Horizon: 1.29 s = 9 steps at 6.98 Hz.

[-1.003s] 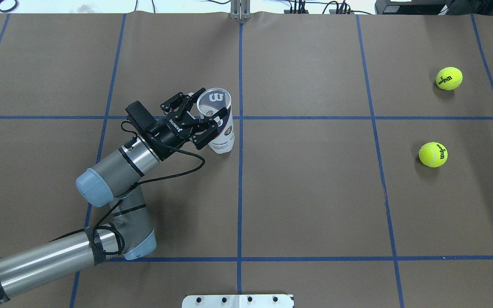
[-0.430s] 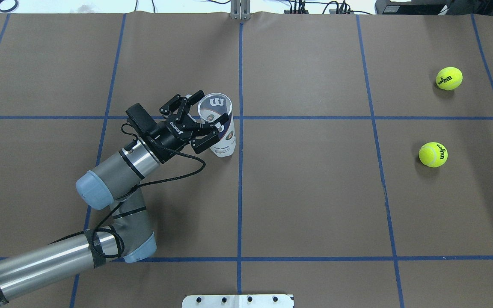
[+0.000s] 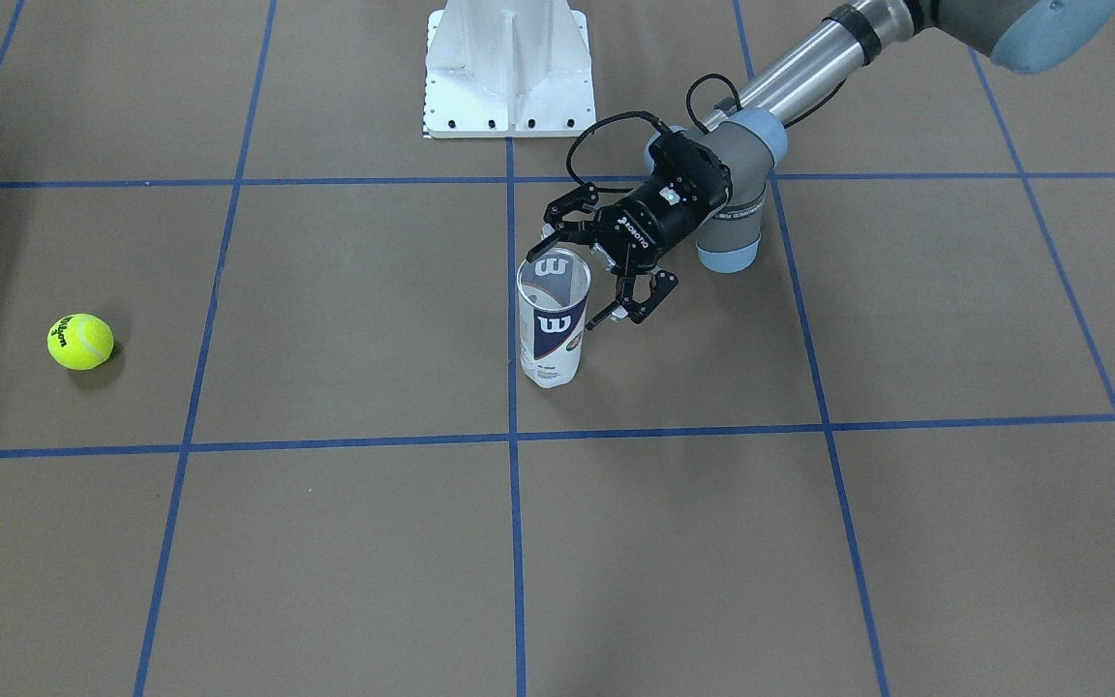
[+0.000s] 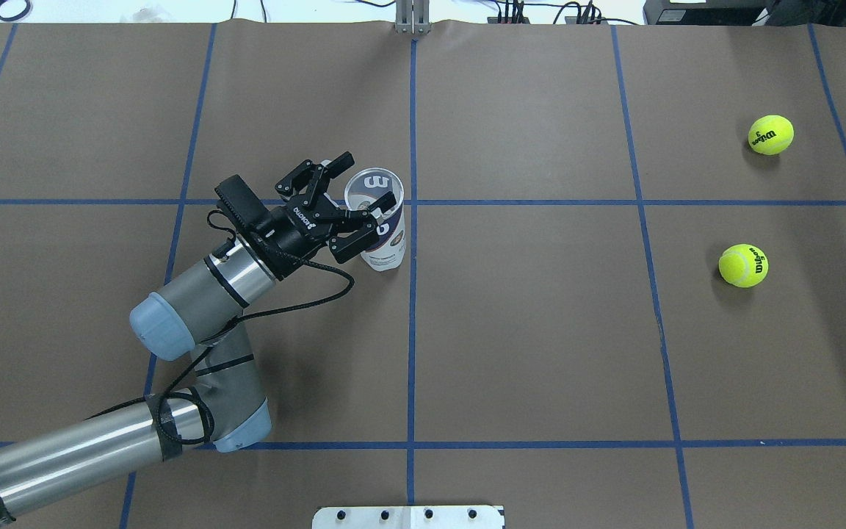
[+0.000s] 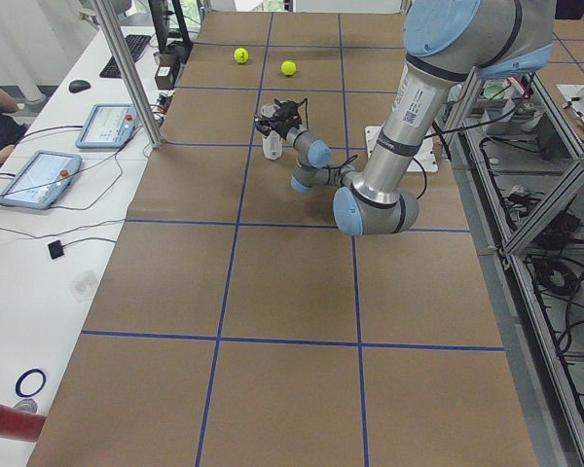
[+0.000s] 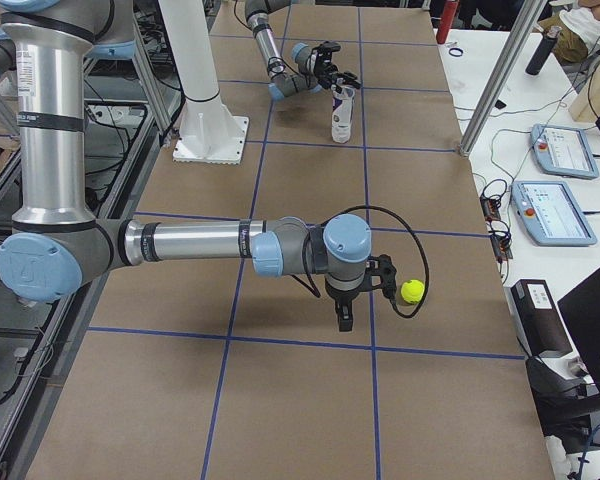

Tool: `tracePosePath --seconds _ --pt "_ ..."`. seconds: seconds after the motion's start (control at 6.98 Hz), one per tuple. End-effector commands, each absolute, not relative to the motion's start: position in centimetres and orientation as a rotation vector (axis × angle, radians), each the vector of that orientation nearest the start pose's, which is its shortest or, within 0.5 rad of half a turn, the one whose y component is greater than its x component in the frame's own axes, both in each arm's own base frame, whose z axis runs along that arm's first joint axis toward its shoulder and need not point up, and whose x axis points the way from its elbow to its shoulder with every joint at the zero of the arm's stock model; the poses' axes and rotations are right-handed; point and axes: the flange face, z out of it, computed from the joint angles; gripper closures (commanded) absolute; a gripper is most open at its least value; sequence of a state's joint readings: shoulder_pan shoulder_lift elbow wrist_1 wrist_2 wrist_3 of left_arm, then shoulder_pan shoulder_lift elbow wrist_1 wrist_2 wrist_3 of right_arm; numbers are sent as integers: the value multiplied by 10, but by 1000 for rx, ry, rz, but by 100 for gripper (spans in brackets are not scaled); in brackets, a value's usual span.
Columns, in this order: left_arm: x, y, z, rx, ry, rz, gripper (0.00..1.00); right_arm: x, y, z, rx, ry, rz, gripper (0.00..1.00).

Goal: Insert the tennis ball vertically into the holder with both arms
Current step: 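Lower the upright can onto the table with the left gripper, then open and withdraw the left gripper while the right arm reaches toward the balls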

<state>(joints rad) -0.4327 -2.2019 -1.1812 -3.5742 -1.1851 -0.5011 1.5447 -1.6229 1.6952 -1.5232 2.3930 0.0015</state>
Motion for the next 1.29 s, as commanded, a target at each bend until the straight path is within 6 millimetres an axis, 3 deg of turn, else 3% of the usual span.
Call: tracePosePath --seconds 0.0,0.14,0.43,0.57,0.86,1.0,1.15 --pt "505 -415 259 1650 1497 -91 1 48 -476 616 97 -823 -70 0" --pt "492 -408 256 1649 1499 -81 1 48 -476 616 99 -823 -71 0" --pt "425 -378 267 1551 1416 100 1 48 -475 608 114 -823 -79 0" --pt "394 -374 281 1521 1376 137 1 48 -477 603 124 -824 -85 0" --pt "352 -347 353 1400 1320 222 1 45 -490 572 171 -823 -108 0" --pt "348 -338 386 1321 1303 283 1 38 -484 597 120 -851 -96 0" --pt "359 -340 403 1263 1275 291 1 21 -484 584 127 -904 -117 0"
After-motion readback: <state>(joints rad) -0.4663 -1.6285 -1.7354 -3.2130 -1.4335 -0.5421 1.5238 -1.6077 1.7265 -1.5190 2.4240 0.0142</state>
